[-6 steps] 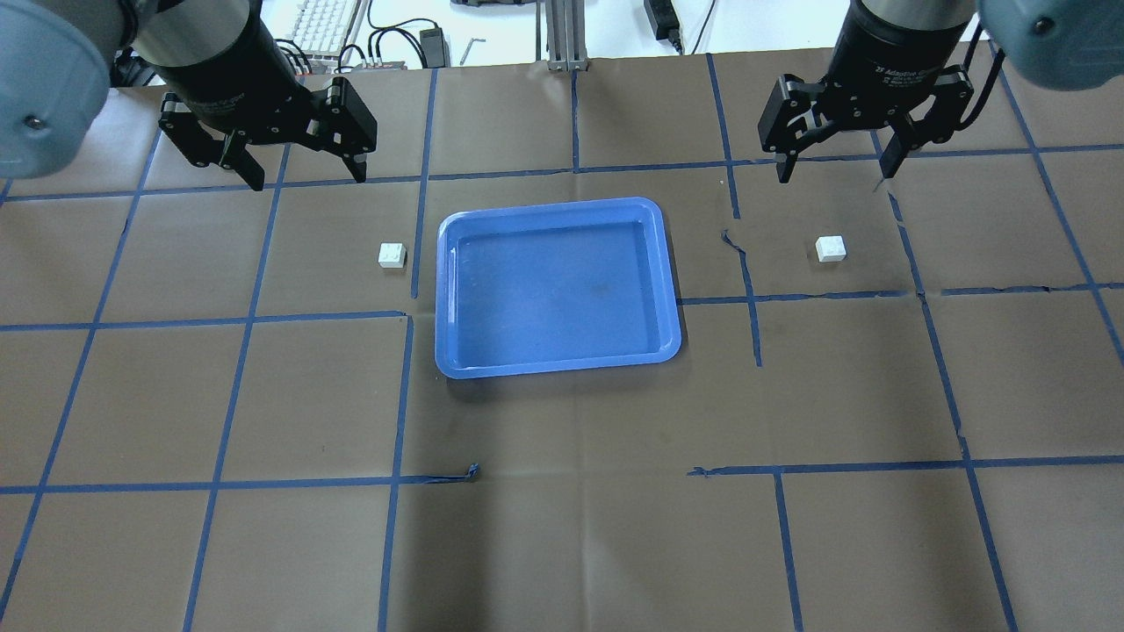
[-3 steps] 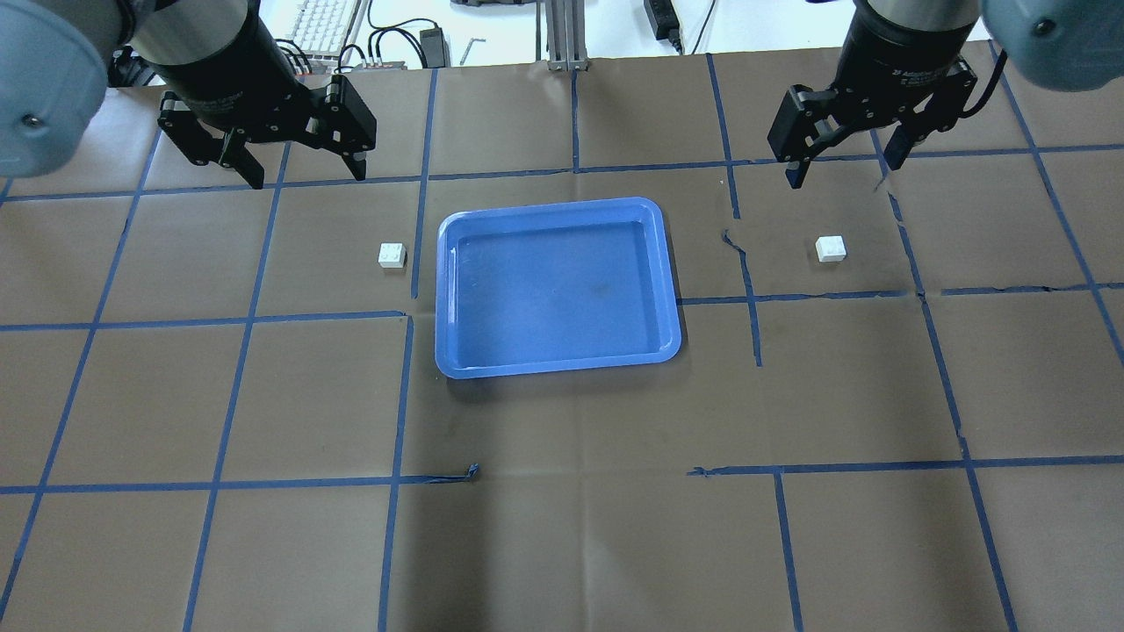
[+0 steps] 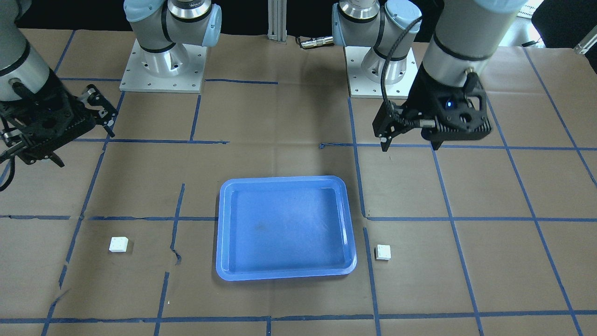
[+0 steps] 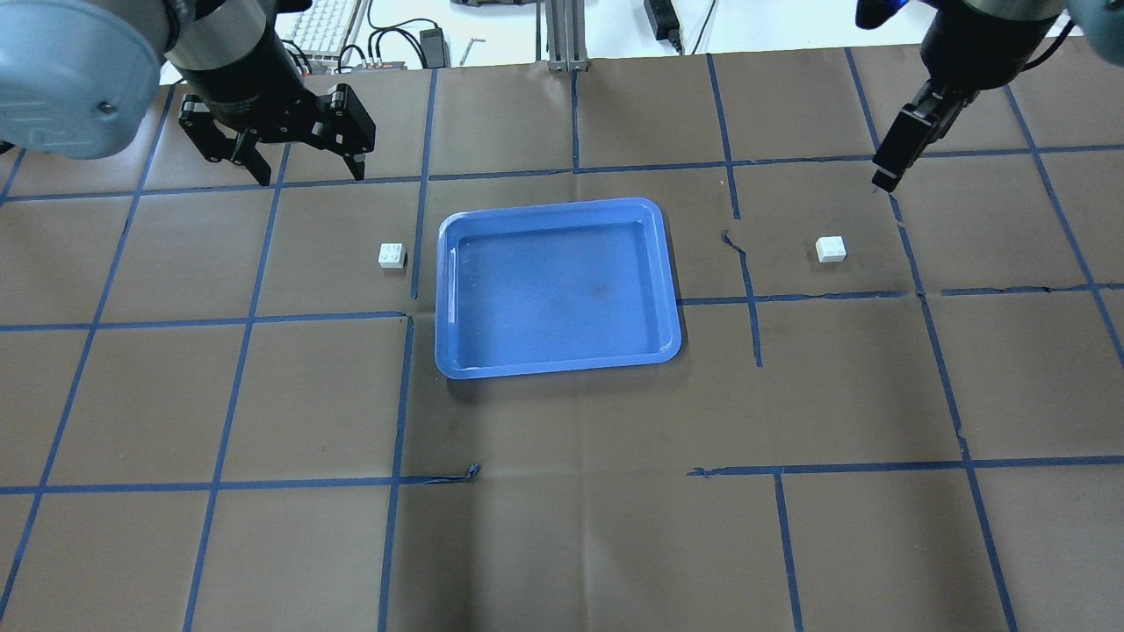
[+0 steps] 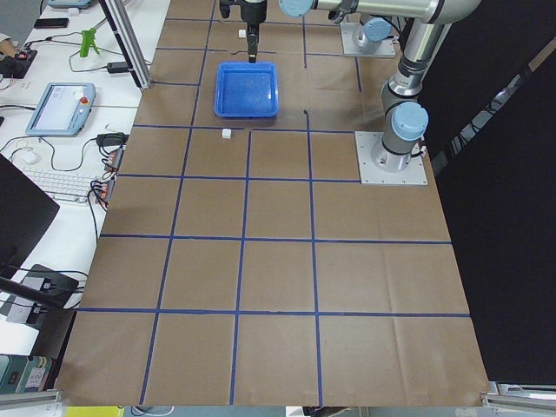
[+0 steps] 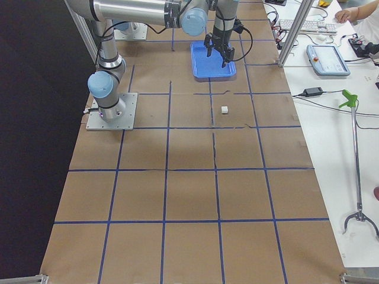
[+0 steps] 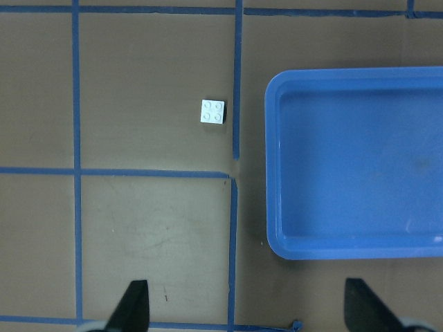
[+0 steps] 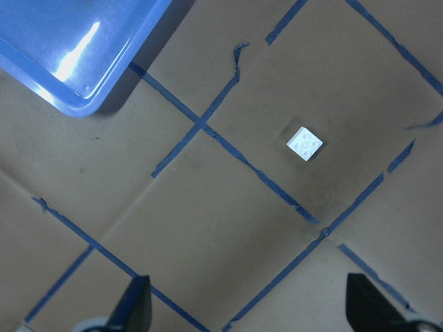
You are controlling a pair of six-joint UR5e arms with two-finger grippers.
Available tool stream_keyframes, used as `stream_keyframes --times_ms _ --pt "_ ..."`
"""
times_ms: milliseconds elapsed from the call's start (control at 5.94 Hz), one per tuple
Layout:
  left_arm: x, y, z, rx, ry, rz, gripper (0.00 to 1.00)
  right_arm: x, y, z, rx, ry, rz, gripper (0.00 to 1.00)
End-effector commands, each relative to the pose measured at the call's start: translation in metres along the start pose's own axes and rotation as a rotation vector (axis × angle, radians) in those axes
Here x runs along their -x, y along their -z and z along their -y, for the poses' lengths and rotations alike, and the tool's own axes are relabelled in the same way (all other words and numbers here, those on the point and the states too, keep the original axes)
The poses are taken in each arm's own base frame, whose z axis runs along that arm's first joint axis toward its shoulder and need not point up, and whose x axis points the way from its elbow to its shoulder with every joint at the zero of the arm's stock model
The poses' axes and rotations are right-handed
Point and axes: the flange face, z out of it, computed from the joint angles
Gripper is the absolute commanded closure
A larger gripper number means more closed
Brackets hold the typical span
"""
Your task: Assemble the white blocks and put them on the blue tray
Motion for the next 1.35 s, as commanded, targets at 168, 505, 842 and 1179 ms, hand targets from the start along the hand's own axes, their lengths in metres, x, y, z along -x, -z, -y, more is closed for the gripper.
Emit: stream_keyframes --times_ms 168,505,842,1179 --pt "-0.004 -0.161 0.092 -0.054 -0.006 -0.003 0.01 -0.052 -0.037 -0.005 -0.029 0.613 -0.027 0.01" --pt "0.022 -0.226 0.102 0.037 -0.038 -0.001 0.01 -0.103 -0.086 -0.026 -0.295 0.708 0.035 0.0" --pt "0.025 -0.27 0.072 0.074 -0.05 -0.004 0.01 -0.139 -0.146 -0.042 -0.443 0.688 0.109 0.0" --pt "0.024 -0.278 0.074 0.04 -0.047 -0.004 0.2 -0.174 -0.224 -0.051 -0.662 0.663 0.158 0.0"
